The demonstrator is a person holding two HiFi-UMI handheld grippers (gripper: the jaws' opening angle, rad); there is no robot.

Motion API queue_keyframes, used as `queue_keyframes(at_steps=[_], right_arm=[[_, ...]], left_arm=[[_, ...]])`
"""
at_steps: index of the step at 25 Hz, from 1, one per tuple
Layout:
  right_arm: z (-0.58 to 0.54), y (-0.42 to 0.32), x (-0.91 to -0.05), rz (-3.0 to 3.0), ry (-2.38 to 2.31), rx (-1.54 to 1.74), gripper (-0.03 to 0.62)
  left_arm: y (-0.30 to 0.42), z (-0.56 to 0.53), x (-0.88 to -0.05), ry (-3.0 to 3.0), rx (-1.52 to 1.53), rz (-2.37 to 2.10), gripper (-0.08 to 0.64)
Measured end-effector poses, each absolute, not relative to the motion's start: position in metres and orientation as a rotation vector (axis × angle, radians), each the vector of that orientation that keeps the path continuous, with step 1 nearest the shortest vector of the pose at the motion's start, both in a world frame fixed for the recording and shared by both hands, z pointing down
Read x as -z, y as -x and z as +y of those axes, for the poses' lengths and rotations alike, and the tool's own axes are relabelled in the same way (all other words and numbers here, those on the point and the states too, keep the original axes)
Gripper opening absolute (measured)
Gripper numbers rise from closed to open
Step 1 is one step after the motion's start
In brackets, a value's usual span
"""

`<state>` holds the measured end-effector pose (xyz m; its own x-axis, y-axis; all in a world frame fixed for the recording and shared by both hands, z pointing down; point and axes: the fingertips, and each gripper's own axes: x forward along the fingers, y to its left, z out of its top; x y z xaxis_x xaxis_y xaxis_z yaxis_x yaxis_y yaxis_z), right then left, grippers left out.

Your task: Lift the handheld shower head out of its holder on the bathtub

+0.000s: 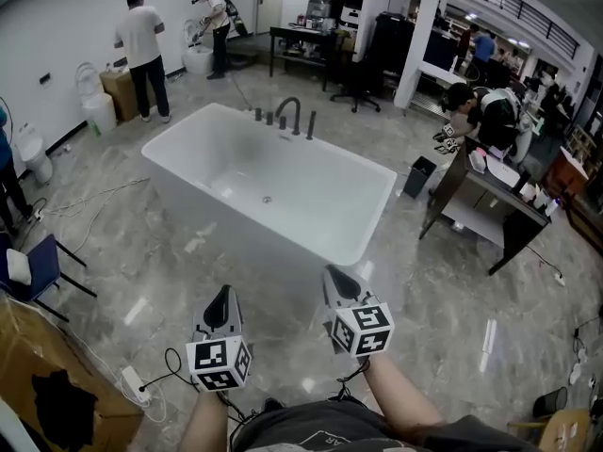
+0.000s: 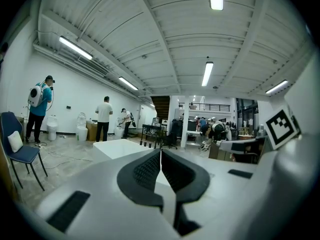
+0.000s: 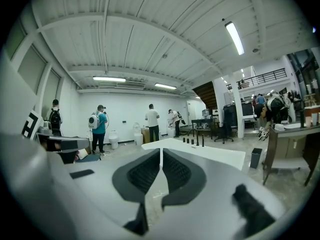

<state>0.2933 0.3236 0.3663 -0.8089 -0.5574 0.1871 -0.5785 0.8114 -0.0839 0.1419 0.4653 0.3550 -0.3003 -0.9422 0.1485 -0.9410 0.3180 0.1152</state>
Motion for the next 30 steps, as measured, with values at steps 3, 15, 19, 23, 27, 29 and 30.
queue_keyframes(at_steps=[3,15,19,23,27,29,30], right_arm=[[0.327,-0.282,-0.370,-2.838,-0.932,-0.186,0.031],[0.299,-0.259,-0.385,-2.811,-0.984,-0.277,0.031],[0.279,-0.238,-0.394,-2.818,-0.970,-0.298,0.031],[0.249,-0.216,-0.401,-2.816,-0.948,-0.332,0.031],[0.211,-0.200,-0.405,-2.818,-0.947,-0.335,0.031],[0.191,-0.193,-0.407,-2.817,-0.952,-0.337,0.032],[0.180,-0.190,-0.408,-2.815,-0.956,-0.341,0.031]], left_arm=[[-0.127,0.472,-0.358,-1.750,0.000,-2.377,0.020],[-0.084,0.466,-0.376,-1.738,-0.008,-2.350,0.020],[-0.066,0.454,-0.379,-1.719,-0.026,-2.370,0.020],[-0.045,0.430,-0.379,-1.692,-0.043,-2.383,0.020],[-0.029,0.395,-0.380,-1.690,-0.056,-2.390,0.020],[-0.020,0.379,-0.382,-1.684,-0.059,-2.392,0.020],[-0.015,0.371,-0.383,-1.677,-0.059,-2.391,0.020]])
